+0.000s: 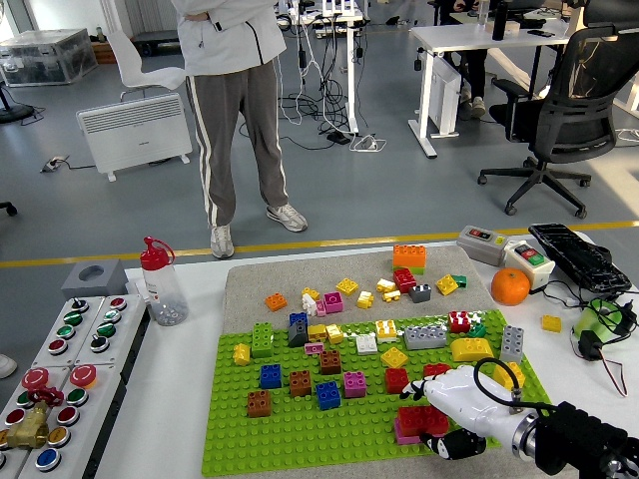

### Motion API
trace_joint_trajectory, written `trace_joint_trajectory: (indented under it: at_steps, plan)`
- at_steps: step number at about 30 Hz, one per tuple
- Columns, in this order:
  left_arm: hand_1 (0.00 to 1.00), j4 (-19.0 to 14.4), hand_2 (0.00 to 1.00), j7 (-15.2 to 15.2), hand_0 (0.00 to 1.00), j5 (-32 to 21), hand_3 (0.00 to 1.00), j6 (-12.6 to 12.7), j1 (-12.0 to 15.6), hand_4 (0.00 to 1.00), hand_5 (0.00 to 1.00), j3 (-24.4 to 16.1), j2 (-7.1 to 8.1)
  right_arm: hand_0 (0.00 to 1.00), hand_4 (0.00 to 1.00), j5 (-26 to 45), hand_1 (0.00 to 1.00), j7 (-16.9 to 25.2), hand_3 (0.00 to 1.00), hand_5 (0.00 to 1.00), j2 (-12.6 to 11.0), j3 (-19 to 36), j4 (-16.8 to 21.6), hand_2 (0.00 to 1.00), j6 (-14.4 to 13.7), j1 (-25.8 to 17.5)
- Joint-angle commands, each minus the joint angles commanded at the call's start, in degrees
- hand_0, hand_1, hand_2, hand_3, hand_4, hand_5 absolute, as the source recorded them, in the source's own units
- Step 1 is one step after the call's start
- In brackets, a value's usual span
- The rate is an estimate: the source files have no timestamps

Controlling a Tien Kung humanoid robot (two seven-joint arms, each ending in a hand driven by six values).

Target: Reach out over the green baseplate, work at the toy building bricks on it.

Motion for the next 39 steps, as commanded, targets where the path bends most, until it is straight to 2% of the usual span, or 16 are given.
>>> trace_joint_trajectory:
  at_steps: [21,38,39]
  plan:
    - [0.612,0.0,0.569,0.13,0.662,0.45,0.455,0.02,0.33,0.237,0.998,-0.19,-0.04,0.476,0.686,-0.78,0.607,-0.28,0.781,0.291,0.04,0.24,0.12,0.754,-0.03,-0.21]
    - [0.612,0.0,0.569,0.01,0.662,-0.08,0.455,-0.02,0.28,0.235,0.998,0.08,0.0,0.497,0.69,-0.89,0.62,-0.76,0.781,0.286,-0.17,1.55,0.72,0.757,0.6,-0.45]
    - [0.612,0.0,0.569,0.0,0.662,-0.1,0.455,-0.03,0.27,0.235,0.998,0.09,0.0,0.579,0.698,-0.83,0.679,-0.83,0.794,0.284,-0.18,1.59,0.79,0.776,0.71,-0.47]
